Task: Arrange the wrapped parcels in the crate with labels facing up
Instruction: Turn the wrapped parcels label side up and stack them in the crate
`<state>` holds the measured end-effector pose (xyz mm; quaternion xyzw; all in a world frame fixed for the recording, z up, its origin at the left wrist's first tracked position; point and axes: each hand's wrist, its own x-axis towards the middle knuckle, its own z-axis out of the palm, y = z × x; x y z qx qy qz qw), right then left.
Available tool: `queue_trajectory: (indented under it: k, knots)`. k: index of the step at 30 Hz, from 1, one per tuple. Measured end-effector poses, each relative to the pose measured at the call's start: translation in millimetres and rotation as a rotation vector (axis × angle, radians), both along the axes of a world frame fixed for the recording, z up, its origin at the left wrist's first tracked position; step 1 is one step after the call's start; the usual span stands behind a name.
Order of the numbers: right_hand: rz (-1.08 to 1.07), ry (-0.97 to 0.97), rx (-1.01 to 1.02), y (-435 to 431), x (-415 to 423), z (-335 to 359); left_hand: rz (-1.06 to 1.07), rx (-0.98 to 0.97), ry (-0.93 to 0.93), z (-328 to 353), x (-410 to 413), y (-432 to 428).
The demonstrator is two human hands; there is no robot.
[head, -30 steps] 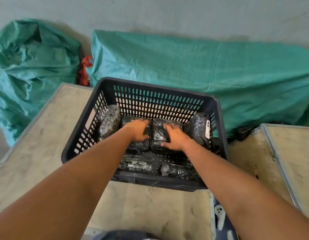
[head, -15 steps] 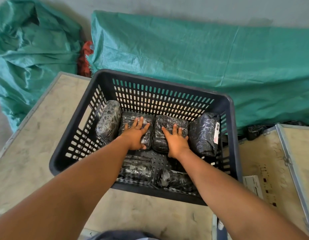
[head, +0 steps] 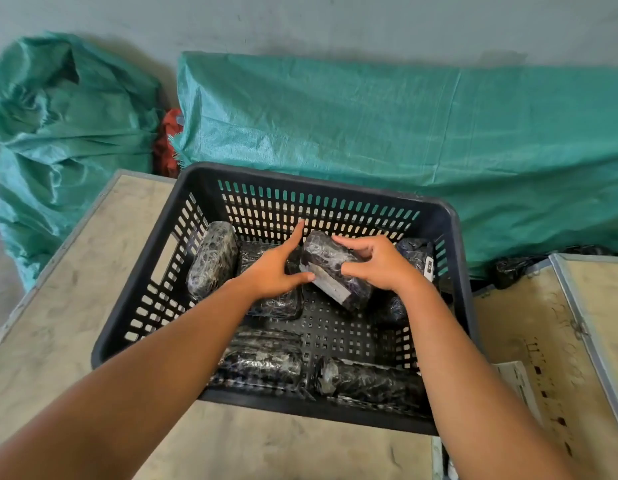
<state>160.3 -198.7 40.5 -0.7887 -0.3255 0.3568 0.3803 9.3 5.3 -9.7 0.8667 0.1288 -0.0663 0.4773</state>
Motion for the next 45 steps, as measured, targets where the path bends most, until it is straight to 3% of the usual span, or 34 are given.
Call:
queue_trajectory:
  k: [8,13,19,22,26,33,38,45]
  knots:
    - [-0.273,0.254,0.214,1.2,10.4,18.2,-0.084,0.065,-0.246,15.5,9.3,-2.8]
    - [-0.391,0.150,0.166,3.0,11.6,4.1,-0.052,0.021,-0.176,9.4,3.3,-3.7]
    - [-0.019,0.024,-0.050,1.0,4.3,-3.8,0.105,-0.089,-0.064,-4.2,-0.2,-10.5]
    - [0.021,-0.078,-0.099,4.4,-1.4,-11.8,0.085,-0.095,-0.057,-8.1,-4.7,-13.2]
    - [-0.034,-0.096,-0.189,4.2,0.2,-21.5,-0.032,0.090,0.063,-15.9,-3.8,-21.9]
    - [-0.043,-0.112,-0.339,-1.1,12.8,-22.3,-0.147,0.241,0.197,-20.3,-0.8,-29.4]
    - [0.039,-0.299,-0.568,12.4,-6.8,-42.1,-0.289,0.649,0.358,-34.6,14.5,-46.6]
    - [0.026,-0.277,-0.639,13.6,-12.5,-53.5,-0.343,0.728,0.350,-45.7,8.8,-49.0]
